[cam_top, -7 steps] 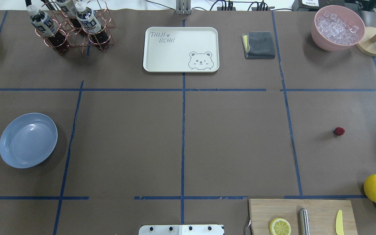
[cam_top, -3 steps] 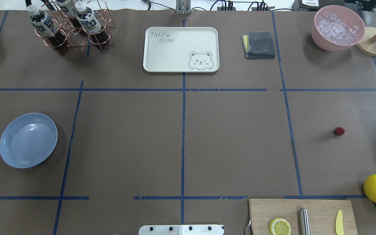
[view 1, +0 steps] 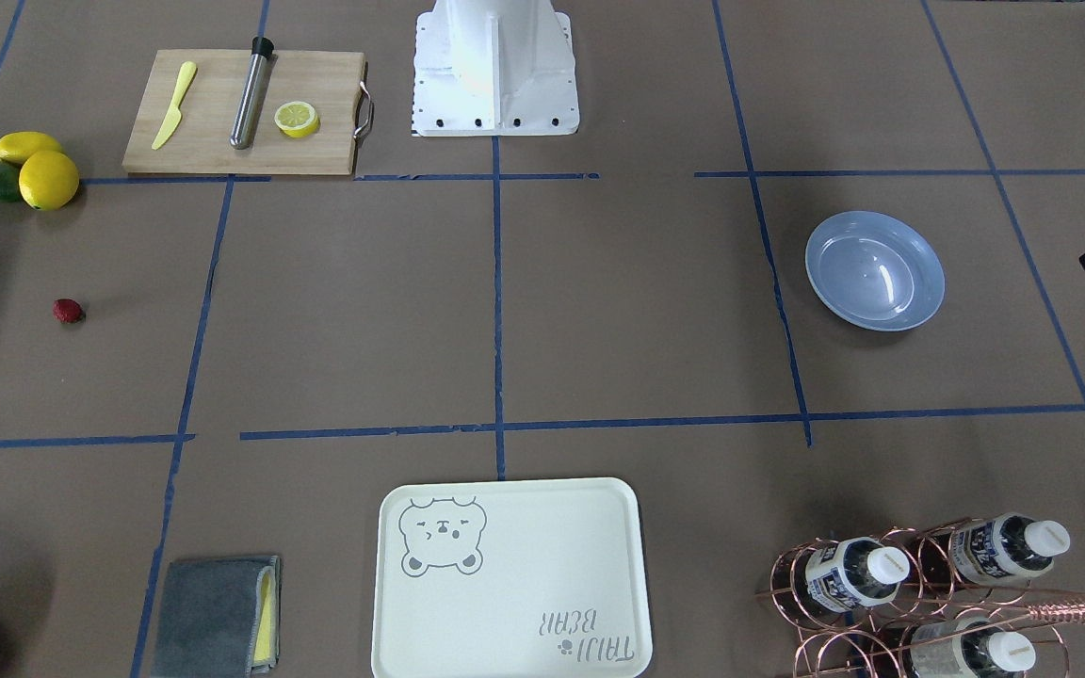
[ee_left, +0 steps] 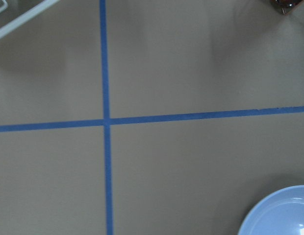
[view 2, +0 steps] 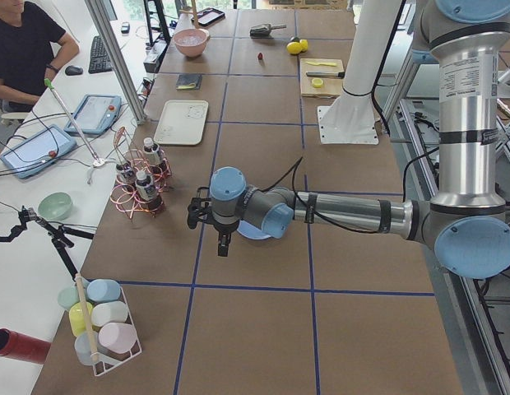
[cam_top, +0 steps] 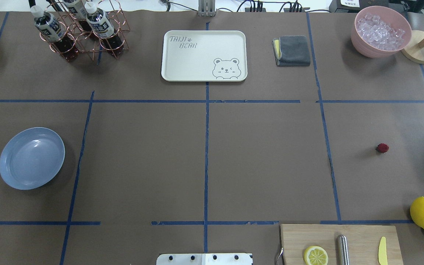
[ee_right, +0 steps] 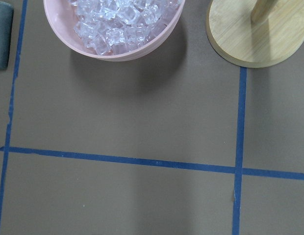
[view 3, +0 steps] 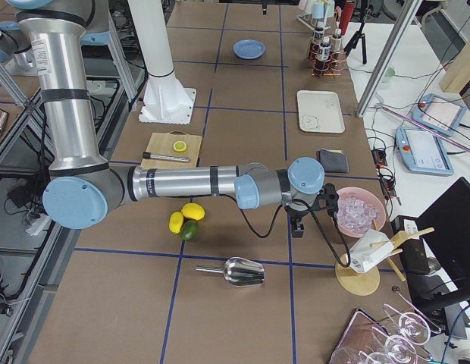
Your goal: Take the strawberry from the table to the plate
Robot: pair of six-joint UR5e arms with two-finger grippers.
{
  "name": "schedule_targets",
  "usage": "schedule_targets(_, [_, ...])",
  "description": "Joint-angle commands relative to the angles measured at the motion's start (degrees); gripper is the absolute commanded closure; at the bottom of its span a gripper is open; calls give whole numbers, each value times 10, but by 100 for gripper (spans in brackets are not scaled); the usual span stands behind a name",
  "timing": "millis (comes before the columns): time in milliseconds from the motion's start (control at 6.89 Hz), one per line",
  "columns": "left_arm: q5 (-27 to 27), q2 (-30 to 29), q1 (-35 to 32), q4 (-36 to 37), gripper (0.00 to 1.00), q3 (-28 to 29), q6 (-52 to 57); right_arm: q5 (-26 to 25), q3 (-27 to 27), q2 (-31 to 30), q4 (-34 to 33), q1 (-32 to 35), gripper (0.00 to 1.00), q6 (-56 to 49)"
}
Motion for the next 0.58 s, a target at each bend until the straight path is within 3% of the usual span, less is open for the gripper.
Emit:
schedule_targets(0, [9,59,106,-196,0,7,-204,0,1,-1,5,-5,0,15])
schedule_targets(435, [108,59,195,-240,1,23,-328,0,0,0,21,-5,0,16])
